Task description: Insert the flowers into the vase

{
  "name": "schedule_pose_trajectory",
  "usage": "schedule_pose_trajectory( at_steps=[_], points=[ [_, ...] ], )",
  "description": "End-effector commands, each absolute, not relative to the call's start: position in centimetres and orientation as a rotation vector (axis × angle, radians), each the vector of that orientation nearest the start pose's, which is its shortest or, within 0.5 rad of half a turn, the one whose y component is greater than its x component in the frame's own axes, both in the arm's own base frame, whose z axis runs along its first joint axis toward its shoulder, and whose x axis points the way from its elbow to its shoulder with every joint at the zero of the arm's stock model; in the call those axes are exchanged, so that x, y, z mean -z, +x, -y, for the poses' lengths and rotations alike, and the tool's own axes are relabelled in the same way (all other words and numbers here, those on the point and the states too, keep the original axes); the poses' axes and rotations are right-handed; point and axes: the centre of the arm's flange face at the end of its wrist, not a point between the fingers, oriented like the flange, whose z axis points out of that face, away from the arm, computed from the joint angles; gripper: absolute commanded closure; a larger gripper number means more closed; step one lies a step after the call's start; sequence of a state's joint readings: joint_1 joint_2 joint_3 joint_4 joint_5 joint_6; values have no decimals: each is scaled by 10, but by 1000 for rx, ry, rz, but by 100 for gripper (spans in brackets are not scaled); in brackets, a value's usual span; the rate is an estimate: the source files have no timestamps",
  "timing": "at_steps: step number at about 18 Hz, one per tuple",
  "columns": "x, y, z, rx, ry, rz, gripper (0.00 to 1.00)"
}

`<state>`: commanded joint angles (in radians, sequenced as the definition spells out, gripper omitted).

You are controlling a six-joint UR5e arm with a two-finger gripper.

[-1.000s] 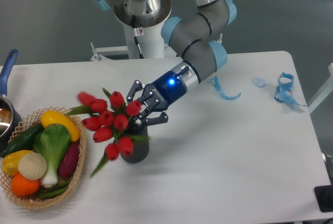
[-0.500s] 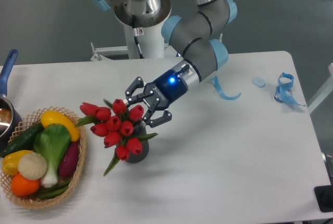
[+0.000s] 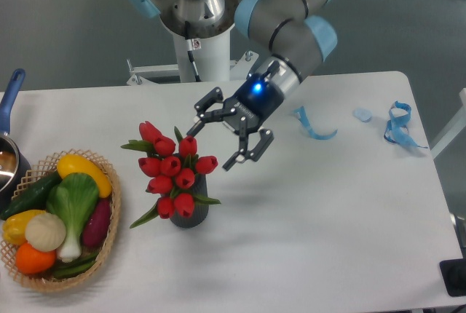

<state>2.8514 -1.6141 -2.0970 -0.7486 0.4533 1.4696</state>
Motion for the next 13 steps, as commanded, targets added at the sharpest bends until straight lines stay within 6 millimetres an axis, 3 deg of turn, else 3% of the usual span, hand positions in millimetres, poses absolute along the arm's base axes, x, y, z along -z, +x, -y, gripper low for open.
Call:
schedule_pose_trajectory(
  at_steps=[4, 5, 9, 13],
  points=[
    [-391, -411, -312, -226, -2188, -329, 0],
    [-410, -428, -305, -309, -2261, -319, 0],
    [-478, -462, -291, -542, -2469, -308, 0],
    [-535, -480, -277, -565, -2649, -349, 0]
  ],
)
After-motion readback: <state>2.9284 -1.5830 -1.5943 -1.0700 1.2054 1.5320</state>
